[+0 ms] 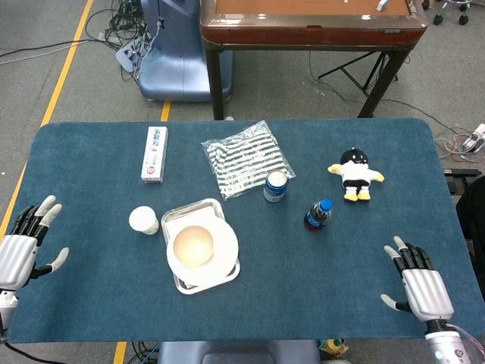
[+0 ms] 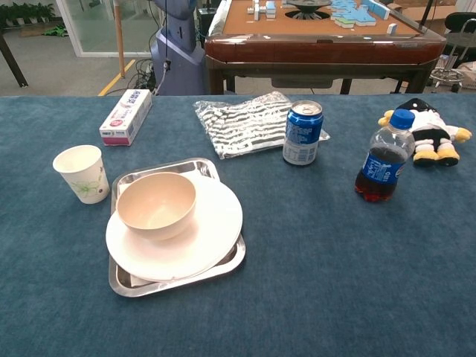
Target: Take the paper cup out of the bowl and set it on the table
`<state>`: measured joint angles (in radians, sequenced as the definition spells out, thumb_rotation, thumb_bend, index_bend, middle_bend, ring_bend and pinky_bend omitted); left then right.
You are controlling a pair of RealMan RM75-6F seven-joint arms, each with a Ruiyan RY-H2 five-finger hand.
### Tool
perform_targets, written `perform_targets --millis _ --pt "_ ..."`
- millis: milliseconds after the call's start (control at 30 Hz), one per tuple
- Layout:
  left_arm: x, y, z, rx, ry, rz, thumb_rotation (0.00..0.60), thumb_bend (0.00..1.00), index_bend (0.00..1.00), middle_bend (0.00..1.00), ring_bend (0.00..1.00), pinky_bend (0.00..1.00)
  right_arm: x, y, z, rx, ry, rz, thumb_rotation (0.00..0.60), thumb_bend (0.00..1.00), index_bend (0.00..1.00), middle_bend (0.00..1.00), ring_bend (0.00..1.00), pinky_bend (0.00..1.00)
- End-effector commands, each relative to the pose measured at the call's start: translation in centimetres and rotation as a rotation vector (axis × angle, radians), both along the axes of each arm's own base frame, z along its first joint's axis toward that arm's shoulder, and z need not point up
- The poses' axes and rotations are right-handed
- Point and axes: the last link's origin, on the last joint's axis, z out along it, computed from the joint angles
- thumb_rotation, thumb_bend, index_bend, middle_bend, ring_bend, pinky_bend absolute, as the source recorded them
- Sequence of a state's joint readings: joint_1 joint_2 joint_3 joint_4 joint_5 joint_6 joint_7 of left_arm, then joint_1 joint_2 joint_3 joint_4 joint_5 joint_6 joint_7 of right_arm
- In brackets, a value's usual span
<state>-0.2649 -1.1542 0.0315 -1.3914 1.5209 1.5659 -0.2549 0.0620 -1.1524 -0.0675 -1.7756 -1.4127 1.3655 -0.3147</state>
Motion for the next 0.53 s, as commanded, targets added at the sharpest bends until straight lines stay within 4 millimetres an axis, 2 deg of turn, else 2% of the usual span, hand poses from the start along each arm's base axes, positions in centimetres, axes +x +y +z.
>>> perform_targets --millis 33,267,533 --pt "0.13 -0.22 0.25 0.016 -0.019 -0.024 0.6 0.32 0.0 0.0 0.0 0.0 -0.01 -0.06 -0.07 0.001 0.002 0.0 0.6 0.22 0.0 0.0 0.0 0.0" --pt "0.07 -0.38 -0.1 0.002 0.011 -0.009 0.6 0.32 0.0 0.0 0.0 0.0 0.05 0.04 0.46 -0.098 0.071 0.007 0.6 0.22 0.0 0.0 0.0 0.0" --pt "0.19 -0.26 -0.39 -0.006 0.034 -0.001 0.6 0.32 0.0 0.0 0.0 0.0 0.25 0.42 0.6 -0.098 0.059 0.019 0.6 0.22 0.0 0.0 0.0 0.0"
